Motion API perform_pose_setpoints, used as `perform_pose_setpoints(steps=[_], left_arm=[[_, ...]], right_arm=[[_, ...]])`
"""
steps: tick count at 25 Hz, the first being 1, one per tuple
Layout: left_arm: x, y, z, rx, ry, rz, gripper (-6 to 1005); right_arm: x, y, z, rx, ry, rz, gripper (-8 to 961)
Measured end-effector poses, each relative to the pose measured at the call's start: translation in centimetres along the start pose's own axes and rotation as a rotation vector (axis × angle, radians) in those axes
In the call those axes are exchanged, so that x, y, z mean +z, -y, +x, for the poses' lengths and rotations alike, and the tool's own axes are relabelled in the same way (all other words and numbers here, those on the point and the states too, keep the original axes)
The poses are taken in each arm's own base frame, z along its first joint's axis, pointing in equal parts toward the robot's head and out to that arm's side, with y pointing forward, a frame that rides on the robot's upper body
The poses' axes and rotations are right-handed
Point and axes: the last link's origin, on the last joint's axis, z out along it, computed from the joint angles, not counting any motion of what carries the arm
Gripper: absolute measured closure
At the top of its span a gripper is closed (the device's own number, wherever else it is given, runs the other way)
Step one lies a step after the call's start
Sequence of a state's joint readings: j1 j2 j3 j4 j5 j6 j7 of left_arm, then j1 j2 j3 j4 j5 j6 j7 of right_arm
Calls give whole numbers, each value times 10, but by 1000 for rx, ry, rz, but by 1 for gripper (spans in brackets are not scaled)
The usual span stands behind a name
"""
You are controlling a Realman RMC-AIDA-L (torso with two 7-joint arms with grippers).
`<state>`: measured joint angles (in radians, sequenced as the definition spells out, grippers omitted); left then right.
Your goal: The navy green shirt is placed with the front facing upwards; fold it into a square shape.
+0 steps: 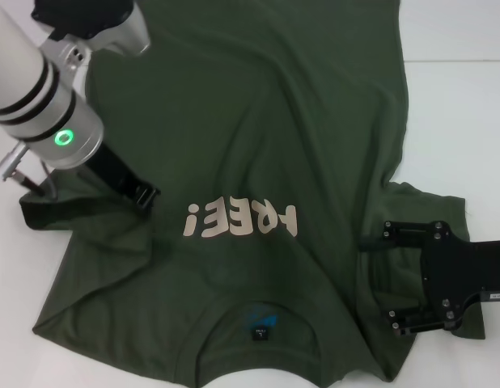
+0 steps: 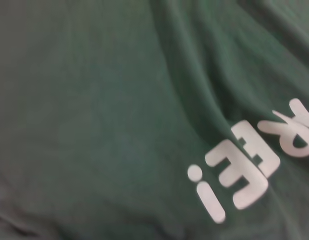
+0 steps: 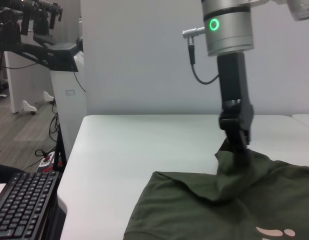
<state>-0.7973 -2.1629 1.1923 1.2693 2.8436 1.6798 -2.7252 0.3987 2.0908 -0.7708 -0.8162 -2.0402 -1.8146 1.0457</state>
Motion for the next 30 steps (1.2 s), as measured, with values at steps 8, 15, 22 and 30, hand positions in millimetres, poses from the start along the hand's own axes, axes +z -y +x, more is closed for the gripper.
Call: perform_pose_setpoints(steps=[8,15,22,30], left_arm=[[2,-14,12,66,-1,7,999],[17,-33,10,174,52,20,999],[27,-52,19,285,30,81,999],[25,-54,25,241,15,91,967]], right_arm=[[0,-1,1,10,6,-1,99],[1,0,0,8,8,-2,101],[2,1,-2,6,10,-8,103],[2,1,-3,11,11,-11,105]])
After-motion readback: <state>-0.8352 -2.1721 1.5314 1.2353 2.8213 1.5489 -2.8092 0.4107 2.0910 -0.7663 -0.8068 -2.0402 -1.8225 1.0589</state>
